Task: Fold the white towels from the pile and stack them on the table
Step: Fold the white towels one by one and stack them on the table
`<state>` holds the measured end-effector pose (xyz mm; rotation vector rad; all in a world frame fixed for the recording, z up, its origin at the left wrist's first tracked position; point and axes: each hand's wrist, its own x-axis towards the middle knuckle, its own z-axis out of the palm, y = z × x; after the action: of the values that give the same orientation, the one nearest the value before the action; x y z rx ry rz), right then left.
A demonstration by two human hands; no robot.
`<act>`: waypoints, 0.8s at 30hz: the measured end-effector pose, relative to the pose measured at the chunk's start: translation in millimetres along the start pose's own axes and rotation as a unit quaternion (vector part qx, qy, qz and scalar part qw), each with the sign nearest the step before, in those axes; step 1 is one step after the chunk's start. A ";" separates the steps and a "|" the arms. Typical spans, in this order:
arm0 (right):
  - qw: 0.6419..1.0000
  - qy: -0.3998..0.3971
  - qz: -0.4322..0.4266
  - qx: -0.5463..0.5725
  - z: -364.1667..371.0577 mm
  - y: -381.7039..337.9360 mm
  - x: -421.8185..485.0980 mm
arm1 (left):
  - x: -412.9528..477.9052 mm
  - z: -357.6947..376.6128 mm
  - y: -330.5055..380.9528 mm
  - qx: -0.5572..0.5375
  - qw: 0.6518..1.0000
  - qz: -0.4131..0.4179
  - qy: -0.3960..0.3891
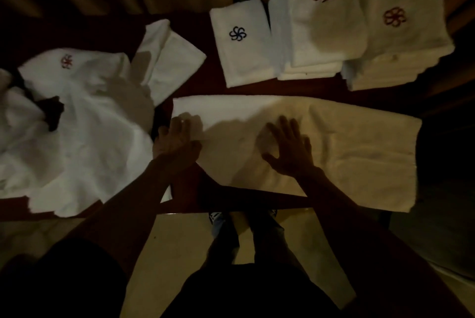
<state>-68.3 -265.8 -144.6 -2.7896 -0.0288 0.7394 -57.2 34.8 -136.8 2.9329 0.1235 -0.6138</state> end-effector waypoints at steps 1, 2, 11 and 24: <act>1.000 -0.005 0.010 0.004 -5.3 2.4 2.7 | 3.3 -4.1 1.6 0.016 1.000 0.005 -0.003; 1.000 -0.011 0.021 0.006 -11.0 4.0 6.6 | 7.0 -7.7 1.7 0.030 0.999 0.013 -0.006; 0.996 0.090 -0.006 0.003 -18.6 -32.9 15.2 | 18.2 -17.1 -9.7 0.017 0.994 0.104 -0.020; 0.996 0.082 -0.034 -0.016 -4.9 -84.0 6.5 | 16.2 -30.8 -29.2 0.032 0.996 0.071 0.053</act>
<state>-56.4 -185.1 -122.6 -2.8548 -0.1058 0.4950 -33.4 69.2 -119.0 3.0025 -0.0937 -0.4490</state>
